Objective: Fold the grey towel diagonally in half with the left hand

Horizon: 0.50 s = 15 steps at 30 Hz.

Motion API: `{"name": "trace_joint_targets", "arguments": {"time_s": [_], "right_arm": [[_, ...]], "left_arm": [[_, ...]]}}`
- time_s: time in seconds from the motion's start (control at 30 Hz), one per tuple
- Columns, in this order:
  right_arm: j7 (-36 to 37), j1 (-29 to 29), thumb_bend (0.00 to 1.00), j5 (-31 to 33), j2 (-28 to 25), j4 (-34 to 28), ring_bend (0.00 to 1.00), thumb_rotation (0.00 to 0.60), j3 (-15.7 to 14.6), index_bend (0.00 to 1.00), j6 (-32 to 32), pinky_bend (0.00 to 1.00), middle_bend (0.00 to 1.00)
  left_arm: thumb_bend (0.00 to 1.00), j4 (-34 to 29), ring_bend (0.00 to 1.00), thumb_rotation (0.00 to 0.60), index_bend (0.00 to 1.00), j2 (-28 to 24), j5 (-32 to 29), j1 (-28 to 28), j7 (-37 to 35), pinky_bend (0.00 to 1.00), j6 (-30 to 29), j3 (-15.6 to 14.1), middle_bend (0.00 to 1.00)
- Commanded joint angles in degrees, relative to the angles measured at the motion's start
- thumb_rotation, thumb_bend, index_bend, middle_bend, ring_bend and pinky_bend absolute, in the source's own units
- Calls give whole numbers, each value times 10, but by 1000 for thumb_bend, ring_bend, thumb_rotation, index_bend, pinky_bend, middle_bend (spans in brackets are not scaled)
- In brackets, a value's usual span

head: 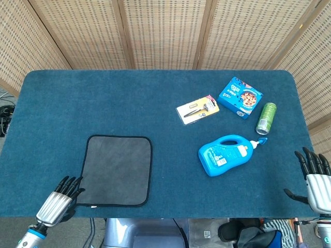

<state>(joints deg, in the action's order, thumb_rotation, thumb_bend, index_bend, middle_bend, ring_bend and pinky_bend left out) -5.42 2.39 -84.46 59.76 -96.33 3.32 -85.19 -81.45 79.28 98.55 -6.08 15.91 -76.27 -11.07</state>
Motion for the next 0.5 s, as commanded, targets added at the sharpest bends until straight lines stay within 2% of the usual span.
{"name": "trace_joint_targets", "arguments": {"time_s": [0.03,0.5], "right_arm": [[1,1,0,0,0,0,0,600,0,0,1,0,0],[6,0,0,-1,0,1,0,600,3,0,-3,0,0]], "left_arm": [[280,13,0,600,224,12,1,4,0,0,-10,5,0],[280,34,0,600,224,33,-10,0,3,0,4,11,0]]}}
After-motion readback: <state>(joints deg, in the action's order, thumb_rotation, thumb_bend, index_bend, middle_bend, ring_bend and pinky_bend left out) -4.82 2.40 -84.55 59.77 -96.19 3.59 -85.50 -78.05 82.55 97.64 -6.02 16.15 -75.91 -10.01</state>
